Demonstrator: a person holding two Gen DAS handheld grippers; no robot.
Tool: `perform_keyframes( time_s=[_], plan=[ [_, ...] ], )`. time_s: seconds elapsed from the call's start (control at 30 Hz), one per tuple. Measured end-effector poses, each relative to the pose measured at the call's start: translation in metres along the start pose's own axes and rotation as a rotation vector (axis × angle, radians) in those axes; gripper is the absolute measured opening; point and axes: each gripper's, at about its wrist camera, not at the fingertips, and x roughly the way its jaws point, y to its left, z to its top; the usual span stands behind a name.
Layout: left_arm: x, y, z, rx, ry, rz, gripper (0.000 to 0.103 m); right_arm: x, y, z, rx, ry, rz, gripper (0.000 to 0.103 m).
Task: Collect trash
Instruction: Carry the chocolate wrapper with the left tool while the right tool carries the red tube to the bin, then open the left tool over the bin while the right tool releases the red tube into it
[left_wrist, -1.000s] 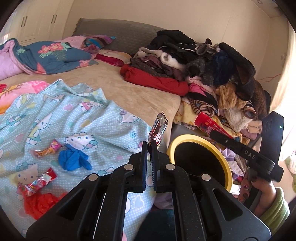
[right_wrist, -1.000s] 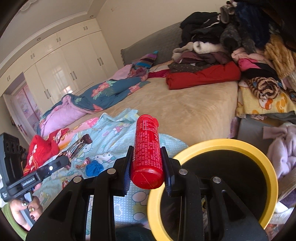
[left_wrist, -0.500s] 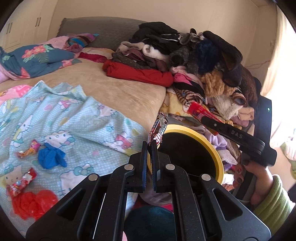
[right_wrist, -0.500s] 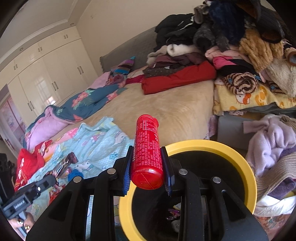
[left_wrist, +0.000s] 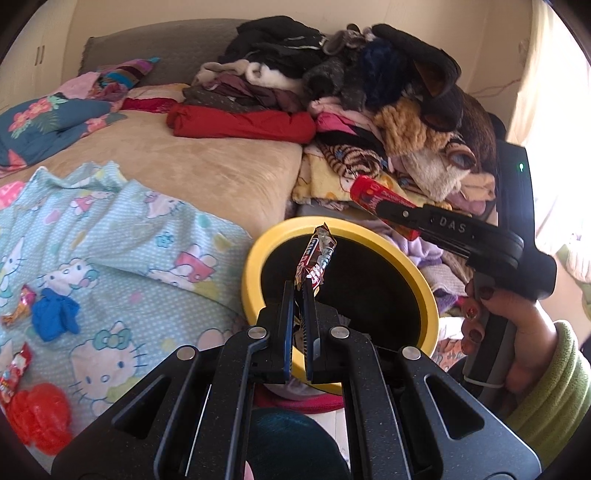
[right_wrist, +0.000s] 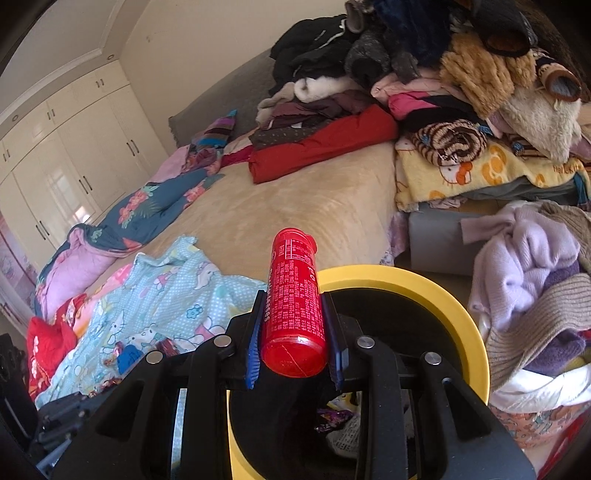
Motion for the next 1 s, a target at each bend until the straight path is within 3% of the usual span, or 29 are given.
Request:
perform_keyframes(
  time_s=[0.57,1.0],
  plan=[
    [0.070,-0.022,-0.009,0.059,0.146,-0.017,0.002,0.012,-0.039,-0.004,0.115,0.040,-0.043,0.027],
    [0.116,-0.025,-0.011,0.058,0.244,-0.026,0.002,0.032,-0.055,-0.013,0.185,0.129,-0.038,0.028]
  ],
)
